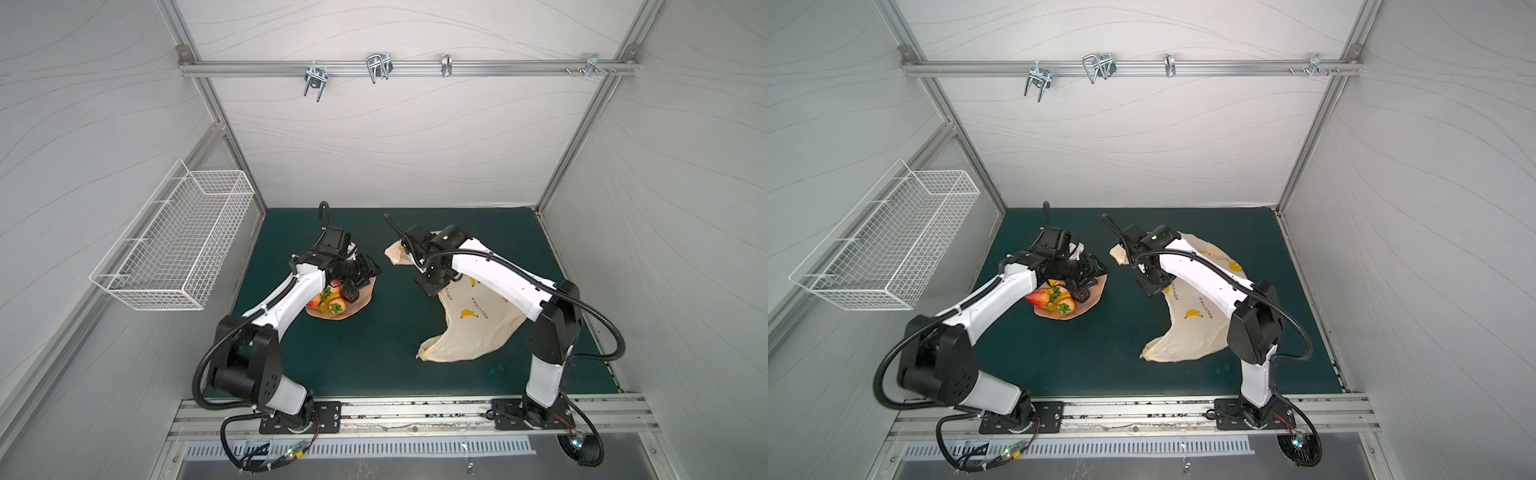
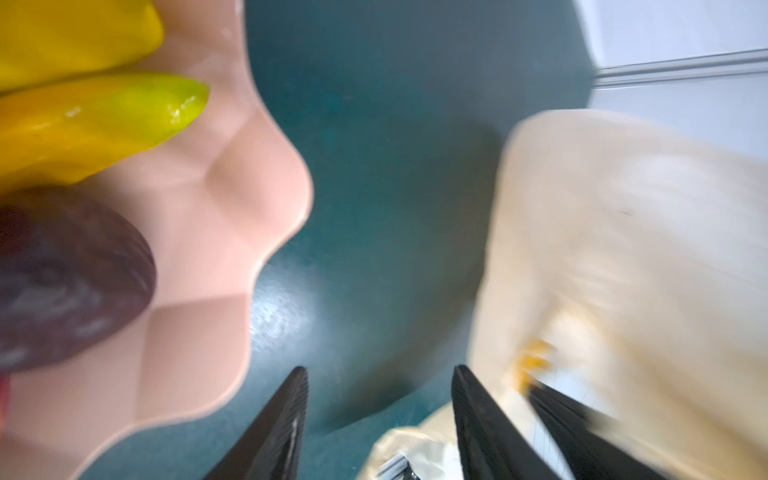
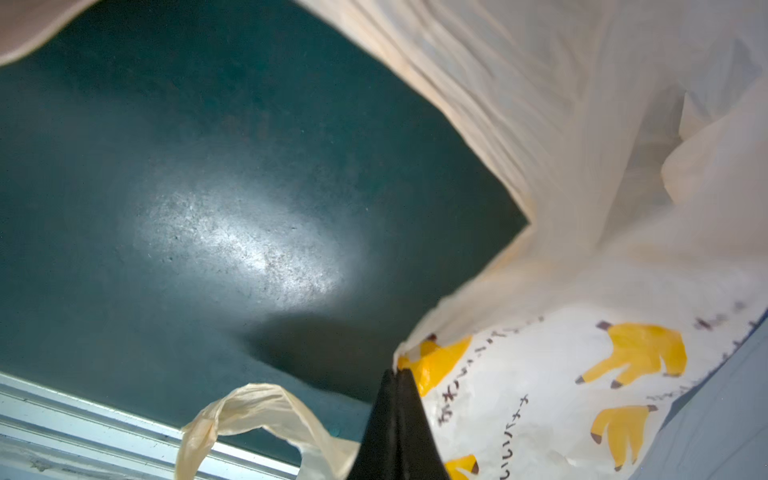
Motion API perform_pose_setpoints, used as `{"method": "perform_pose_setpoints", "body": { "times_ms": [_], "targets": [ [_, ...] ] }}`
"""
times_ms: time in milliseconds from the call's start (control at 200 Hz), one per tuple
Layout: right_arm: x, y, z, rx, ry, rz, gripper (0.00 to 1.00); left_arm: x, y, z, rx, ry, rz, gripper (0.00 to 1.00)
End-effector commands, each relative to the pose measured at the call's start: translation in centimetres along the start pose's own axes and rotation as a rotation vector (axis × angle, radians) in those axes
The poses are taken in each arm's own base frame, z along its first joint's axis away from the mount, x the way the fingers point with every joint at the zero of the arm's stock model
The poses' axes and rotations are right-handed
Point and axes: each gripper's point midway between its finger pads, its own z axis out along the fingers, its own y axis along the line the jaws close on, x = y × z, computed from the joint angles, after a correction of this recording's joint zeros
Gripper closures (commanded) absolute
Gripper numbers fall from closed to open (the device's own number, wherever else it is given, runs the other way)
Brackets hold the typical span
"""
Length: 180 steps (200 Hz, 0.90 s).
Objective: Place the fruits into the plastic bag
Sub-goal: Turn over the plastic bag at the center of the table.
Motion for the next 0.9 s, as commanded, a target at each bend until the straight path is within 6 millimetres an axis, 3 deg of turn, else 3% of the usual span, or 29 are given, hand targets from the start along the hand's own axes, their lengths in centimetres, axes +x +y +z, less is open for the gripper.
{"method": "perform_pose_setpoints", "body": {
  "times_ms": [0,140,255,345,480,615,730,895],
  "targets": [
    [0.6,0.4,2.1,-0.033,0.057,0.097,1.0,-0.2,-0.2,-1.0,-0.032,-0.026,0.026,0.41],
    [0.3,0.0,2.8,-0.109,0.049,0.217,1.0,-0.3,-1.2,-1.3,-0.002,-0.02,0.058,0.39],
    [0.0,0.2,2.1,-0.185,0.024,0.27,0.69,-0.2,-2.4,-2.7,0.022,-0.03,0.09,0.34],
    [0.1,0.7,1.4,-0.226,-0.004,0.284,0.64,-0.1,-3.0,-4.2,0.019,-0.047,0.125,0.31],
    [1.1,1.1,1.8,-0.259,0.011,0.31,0.63,0.5,-2.2,-5.4,-0.03,-0.061,0.141,0.29],
    [1.8,2.2,1.7,-0.256,0.021,0.297,0.43,0.9,-0.8,-7.0,-0.092,-0.106,0.131,0.26],
    [3.1,2.4,2.8,-0.194,0.068,0.29,0.4,0.7,-0.1,-8.5,-0.139,-0.166,0.129,0.23],
    [3.8,2.2,4.3,-0.042,0.089,0.205,0.4,-0.3,-0.5,-11.3,-0.176,-0.263,0.159,0.22]
  ]
}}
